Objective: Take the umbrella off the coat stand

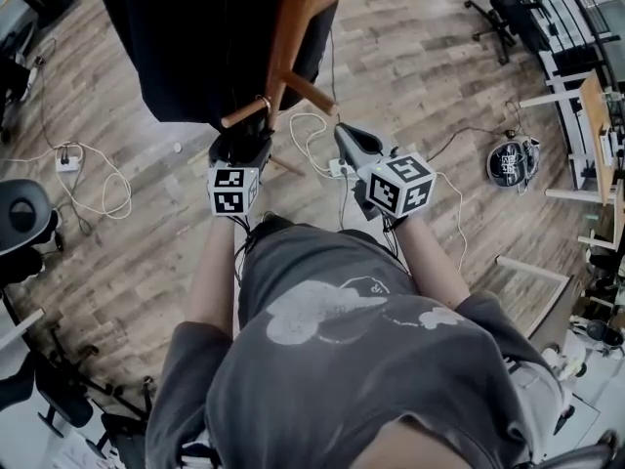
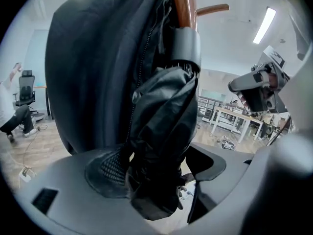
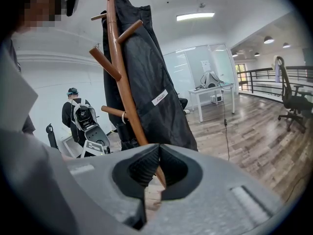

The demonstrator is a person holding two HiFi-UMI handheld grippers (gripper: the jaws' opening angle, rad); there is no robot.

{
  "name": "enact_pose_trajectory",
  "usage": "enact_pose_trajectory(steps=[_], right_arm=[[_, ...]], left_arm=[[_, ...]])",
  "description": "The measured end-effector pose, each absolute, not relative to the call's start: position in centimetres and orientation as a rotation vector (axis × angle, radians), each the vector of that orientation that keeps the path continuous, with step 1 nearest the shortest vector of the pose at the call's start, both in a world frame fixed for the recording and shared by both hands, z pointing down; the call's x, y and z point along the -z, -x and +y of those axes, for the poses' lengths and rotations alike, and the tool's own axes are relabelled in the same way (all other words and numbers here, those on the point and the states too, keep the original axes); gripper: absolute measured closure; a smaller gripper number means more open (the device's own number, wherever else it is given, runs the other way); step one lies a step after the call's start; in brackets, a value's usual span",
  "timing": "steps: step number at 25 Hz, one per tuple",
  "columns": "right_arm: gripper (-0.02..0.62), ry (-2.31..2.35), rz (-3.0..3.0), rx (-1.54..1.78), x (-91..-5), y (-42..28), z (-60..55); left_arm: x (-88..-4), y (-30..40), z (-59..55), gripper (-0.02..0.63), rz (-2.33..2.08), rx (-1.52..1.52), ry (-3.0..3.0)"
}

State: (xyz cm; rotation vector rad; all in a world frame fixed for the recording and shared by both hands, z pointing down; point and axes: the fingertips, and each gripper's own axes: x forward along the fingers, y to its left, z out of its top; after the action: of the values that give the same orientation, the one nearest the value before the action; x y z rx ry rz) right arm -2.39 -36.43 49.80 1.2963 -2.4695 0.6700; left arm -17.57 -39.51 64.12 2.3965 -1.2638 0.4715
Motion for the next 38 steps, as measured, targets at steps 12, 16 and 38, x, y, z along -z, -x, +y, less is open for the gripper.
enact_pose_trajectory(steps=[12,16,38], right_arm=[[0.597,-1.337,-2.449,-0.709,-49.8,1.7,-35.7],[0.597,-1.349,-2.450,-0.707,-49.4,1.5,-35.4],[0.597,-1.238,-2.543,-0.708,-48.2,2.8,-33.2]], left_arm=[[-64.9,16.4,-40.1,0.300,-1.142,-0.588,-2.403],[-64.6,16.1,-39.1,0.318,-1.079,-0.609,-2.386],[-60.9,18.1,-34.6,0.331,-1.147,-0.466,-2.293]])
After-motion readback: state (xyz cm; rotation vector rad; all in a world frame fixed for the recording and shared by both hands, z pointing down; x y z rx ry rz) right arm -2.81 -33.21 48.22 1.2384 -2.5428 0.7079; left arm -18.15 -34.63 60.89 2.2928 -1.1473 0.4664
